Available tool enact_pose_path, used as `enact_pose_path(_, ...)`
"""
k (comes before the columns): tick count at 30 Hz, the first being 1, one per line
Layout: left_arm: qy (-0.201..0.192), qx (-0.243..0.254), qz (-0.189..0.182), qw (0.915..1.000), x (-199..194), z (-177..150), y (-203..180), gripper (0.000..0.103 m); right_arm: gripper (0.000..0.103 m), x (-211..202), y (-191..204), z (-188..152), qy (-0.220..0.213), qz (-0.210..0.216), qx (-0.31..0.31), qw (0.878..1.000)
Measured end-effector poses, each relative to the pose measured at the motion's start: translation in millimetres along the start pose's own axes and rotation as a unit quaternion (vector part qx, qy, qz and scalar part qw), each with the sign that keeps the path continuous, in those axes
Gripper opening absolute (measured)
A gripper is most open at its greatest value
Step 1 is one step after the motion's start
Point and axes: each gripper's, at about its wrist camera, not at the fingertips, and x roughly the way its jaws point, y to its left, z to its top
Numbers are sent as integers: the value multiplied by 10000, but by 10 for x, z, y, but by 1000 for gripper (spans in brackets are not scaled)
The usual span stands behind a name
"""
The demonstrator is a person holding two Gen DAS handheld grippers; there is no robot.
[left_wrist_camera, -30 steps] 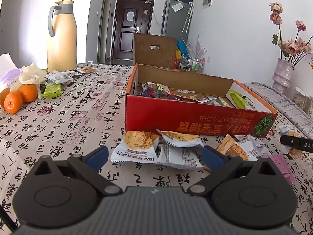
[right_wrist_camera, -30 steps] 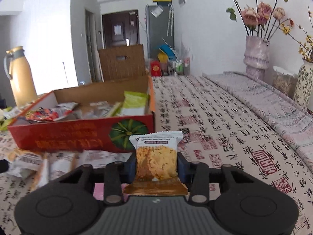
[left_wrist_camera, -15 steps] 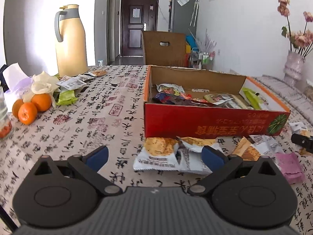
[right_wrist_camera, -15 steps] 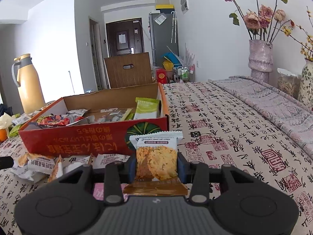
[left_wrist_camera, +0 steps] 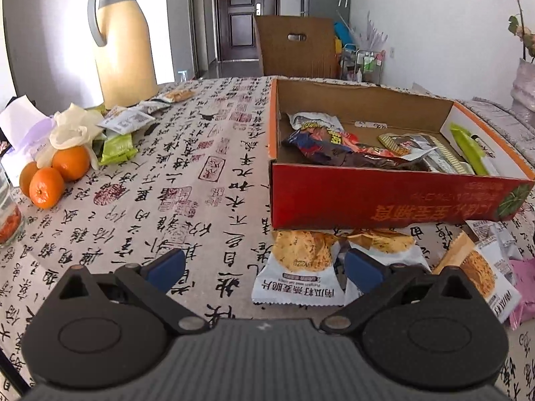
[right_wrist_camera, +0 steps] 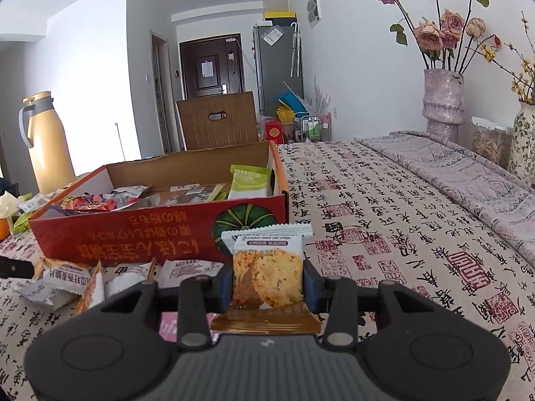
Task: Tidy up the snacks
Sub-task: 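Grasp the white oat biscuit packet with the left tool while the right tool holds the cookie packet, then carry both packets over the red box and open both tools to drop them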
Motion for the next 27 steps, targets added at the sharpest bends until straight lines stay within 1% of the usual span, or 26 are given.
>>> enact_pose_path(2,42,-10,-39,10000,42,10,-16,103,40,10,0,-4,16,8,3,10000)
enact_pose_path(5,87,15,12,10000,109,8,-41,103,40,23,6,-9,30,18,-7,10000)
enact_pose_path(11,157,-170,94,9997,182,-2,36,103,40,29,9,-12,36,65,7,10000)
enact_pose_path(14,179,-98,83,9998,213,-21,14,93,40,28,7,-13,35,70,10,10000)
enact_pose_path(16,211,-49,49,9998,237,-32,-8,84,40,21,6,-16,32,70,13,10000)
enact_pose_path(17,228,-15,15,9997,252,-39,-21,83,40,22,7,-16,35,73,12,10000)
enact_pose_path(20,143,116,-44,9998,245,-63,-69,74,40,20,6,-16,38,78,13,10000)
enact_pose_path(22,99,170,-175,9997,224,-73,-91,59,40,21,7,-14,35,90,15,10000)
enact_pose_path(23,74,193,-233,9995,213,-78,-98,58,40,20,8,-14,33,99,14,9999)
enact_pose_path(27,6,205,-255,9995,193,-93,-112,54,40,17,10,-15,22,104,22,9999)
